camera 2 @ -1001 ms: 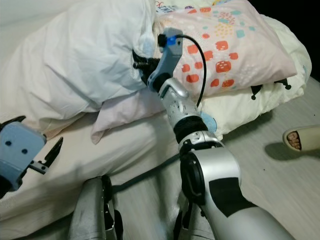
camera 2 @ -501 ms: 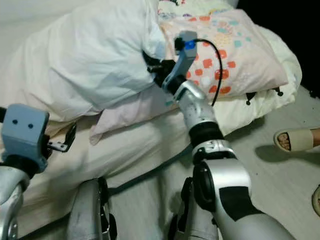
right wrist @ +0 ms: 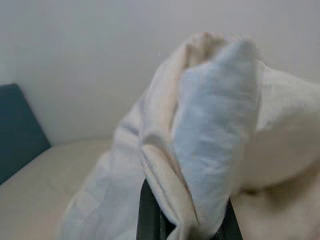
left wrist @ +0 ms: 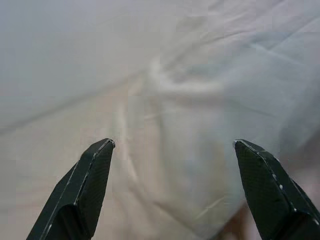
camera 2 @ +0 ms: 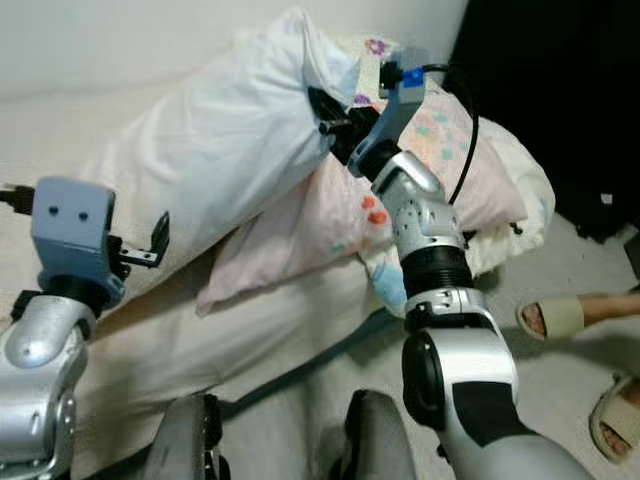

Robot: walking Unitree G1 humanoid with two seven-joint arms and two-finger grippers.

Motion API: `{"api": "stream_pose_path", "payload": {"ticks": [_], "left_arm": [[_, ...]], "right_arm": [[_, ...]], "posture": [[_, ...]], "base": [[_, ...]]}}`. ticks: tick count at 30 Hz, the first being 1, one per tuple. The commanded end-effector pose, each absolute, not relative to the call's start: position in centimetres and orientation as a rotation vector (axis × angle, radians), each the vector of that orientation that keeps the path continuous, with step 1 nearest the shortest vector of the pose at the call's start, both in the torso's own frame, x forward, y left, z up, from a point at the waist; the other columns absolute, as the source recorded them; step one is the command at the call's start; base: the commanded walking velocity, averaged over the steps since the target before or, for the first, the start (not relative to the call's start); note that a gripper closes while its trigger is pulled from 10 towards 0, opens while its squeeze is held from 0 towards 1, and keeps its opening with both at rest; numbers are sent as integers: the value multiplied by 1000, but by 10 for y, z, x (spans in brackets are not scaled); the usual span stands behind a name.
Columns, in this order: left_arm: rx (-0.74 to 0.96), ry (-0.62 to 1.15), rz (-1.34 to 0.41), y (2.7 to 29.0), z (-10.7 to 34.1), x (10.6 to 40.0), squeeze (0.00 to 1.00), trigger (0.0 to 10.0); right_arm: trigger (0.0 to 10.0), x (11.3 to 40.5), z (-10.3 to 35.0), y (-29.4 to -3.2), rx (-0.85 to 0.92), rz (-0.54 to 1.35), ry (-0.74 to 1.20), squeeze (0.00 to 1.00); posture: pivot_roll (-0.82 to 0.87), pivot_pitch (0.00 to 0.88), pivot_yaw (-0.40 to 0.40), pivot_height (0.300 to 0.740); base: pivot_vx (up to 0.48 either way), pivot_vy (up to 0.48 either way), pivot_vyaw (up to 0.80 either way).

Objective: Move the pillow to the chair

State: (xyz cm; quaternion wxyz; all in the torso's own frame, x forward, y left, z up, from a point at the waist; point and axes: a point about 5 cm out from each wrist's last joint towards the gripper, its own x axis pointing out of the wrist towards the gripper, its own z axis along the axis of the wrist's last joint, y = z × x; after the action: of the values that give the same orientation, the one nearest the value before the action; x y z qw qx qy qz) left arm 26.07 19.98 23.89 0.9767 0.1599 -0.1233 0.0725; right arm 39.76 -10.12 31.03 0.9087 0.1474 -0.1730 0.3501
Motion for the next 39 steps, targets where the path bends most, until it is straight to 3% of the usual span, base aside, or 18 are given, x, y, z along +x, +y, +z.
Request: {"api": "stream_pose_path", "payload": {"ticks": [1, 10, 14, 25, 35, 39], "left_arm": [[330, -272, 142, 194, 240, 268, 0, 10000], [294, -266, 136, 182, 233, 277, 0, 10000], [287, -272, 129, 179, 229, 278, 0, 10000], [277, -277, 134, 175, 221, 278, 0, 10000], [271, -261, 150, 178, 216, 278, 0, 10000], [276, -269, 153, 180, 217, 278, 0, 10000]], "right_arm": [[0, 390, 350, -119, 298, 700, -520, 0], [0, 385, 375, -124, 300, 711, -608, 0], [0, 380, 386, -119, 318, 738, -650, 0], [0, 365, 404, -98, 344, 851, -707, 0], [0, 345, 336, -53, 347, 1032, -481, 0], [0, 339, 315, -47, 361, 1047, -427, 0]], "posture": [[104, 0, -109, 625], [107, 0, -116, 660], [114, 0, -120, 679], [109, 0, -119, 728], [107, 0, -112, 740], [105, 0, -108, 740]], "base": [[0, 0, 0], [-110, 0, 0], [-467, 0, 0], [0, 0, 0], [-200, 0, 0], [0, 0, 508]]}}
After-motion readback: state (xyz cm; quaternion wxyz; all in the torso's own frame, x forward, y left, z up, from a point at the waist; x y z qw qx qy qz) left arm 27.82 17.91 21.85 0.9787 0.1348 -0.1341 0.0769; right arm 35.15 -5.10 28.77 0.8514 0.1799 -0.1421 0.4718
